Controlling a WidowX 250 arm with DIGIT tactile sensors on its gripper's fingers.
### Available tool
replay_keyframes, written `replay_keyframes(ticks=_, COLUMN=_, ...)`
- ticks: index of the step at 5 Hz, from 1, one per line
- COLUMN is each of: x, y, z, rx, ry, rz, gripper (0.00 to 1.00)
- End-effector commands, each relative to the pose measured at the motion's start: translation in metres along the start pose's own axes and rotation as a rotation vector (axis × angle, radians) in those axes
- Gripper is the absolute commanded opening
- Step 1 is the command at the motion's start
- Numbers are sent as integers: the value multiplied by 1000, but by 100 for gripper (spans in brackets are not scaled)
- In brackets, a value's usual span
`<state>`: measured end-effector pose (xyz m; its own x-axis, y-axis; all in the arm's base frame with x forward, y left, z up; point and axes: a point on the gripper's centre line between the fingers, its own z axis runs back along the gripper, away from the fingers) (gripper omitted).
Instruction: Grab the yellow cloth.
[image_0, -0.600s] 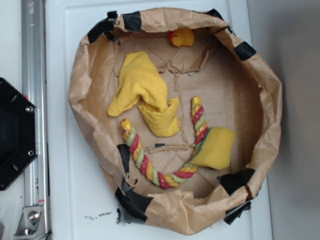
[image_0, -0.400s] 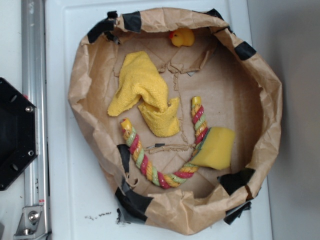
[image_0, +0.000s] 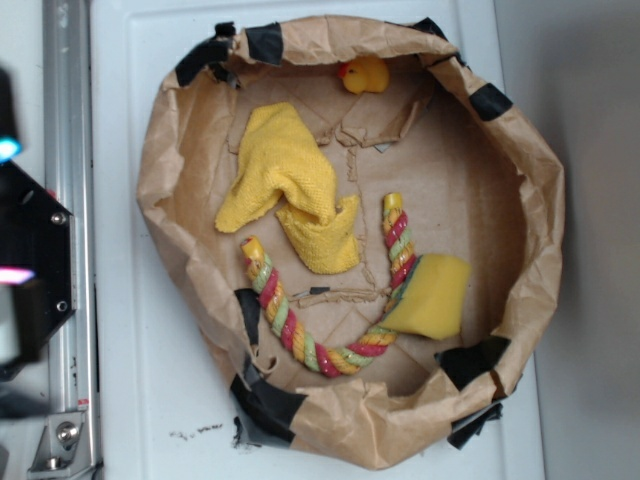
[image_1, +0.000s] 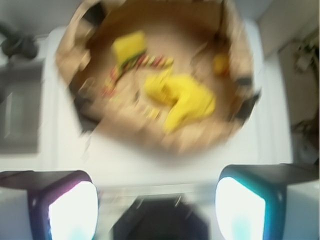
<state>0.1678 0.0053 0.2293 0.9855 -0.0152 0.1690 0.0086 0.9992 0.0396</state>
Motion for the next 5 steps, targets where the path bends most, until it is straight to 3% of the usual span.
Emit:
replay_keyframes(ticks=1, x=82, y=27, z=-73, rx=13, ry=-135, rz=-300, gripper=100)
replay_keyframes(ticks=2, x=75, y=23, z=-128, rx=-4, ry=-6, rz=-431, gripper=100)
replay_keyframes(ticks=3, x=54, y=-2, z=-174, rx=-94, ry=80, rz=-575, gripper=100)
replay_keyframes(ticks=4, x=33, y=8, z=-198, rx=-113, ry=121, rz=-603, gripper=100)
replay_keyframes(ticks=5, x=33, y=30, z=-214, rx=-100, ry=158, rz=-529, gripper=49)
